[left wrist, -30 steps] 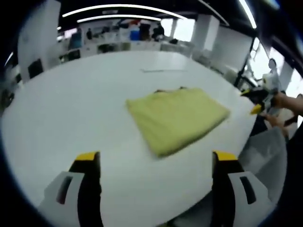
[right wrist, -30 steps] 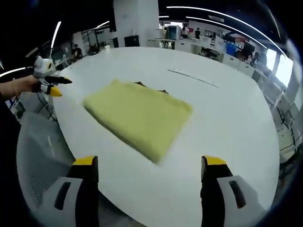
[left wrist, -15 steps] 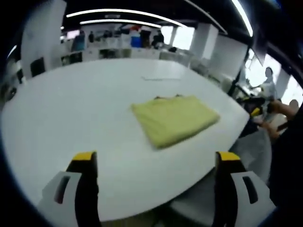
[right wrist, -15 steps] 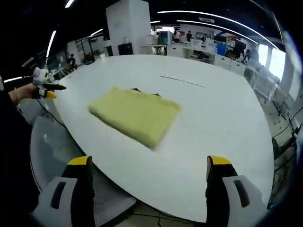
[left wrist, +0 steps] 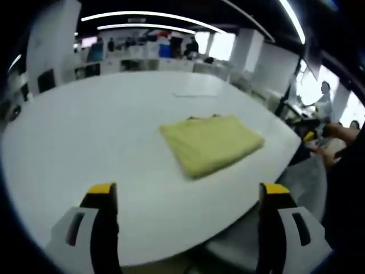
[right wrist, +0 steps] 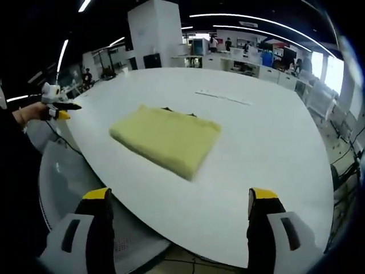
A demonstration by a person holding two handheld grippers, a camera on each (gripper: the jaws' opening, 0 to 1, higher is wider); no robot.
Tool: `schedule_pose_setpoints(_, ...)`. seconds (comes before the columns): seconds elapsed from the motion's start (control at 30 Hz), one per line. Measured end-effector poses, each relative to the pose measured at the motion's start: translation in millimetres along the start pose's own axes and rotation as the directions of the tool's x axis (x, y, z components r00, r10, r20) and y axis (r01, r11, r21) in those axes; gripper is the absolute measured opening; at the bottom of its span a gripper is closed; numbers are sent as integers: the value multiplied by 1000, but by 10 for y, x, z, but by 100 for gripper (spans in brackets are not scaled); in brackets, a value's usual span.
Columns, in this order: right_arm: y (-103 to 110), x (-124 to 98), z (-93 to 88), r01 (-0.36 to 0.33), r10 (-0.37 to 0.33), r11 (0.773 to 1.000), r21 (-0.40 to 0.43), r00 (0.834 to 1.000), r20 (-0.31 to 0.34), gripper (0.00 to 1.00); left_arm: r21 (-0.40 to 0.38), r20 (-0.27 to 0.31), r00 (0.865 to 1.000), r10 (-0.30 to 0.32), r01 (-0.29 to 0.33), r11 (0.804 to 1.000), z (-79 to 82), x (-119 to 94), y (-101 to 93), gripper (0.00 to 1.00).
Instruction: Fold the garment on the visible template until the final outline fits inside the template.
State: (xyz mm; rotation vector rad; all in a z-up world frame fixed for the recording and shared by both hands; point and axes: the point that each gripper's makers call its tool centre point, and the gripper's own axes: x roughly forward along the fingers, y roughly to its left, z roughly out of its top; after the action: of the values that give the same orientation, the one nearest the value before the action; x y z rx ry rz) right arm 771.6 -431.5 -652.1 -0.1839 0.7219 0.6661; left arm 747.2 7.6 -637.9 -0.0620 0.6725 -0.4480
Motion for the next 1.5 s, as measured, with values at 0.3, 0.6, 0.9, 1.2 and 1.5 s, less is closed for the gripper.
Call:
schedule_pose_setpoints(0.3, -7, 245, -68, -52, 52, 998, -21, 999, -12, 84, -19, -21, 997, -72, 71, 997, -134, 255, -49, 83)
schedule_pose_setpoints(0.6, -24, 588, -67, -109, 108, 994, 19, 994, 34, 66, -7, -58, 990, -130, 130, 992, -281, 672, -77, 69)
schedule_pose_setpoints(0.9, -92, 888, -164, -137, 136, 990, 36, 990, 28, 41, 1, -81, 983, -164, 165, 986, -380, 1048, -47, 51)
schedule_pose_setpoints(1.2, -133, 1155, -260, -157, 157, 988, 2, 987, -38, 31, 19, -101, 977, -187, 190, 982, -444, 1262, -15, 38)
schedule_pose_setpoints(1.5, -169, 1274, -288, -170, 170, 985, 7, 984, -47, 28, -4, -99, 973, -207, 207, 978, -482, 1386, -54, 32)
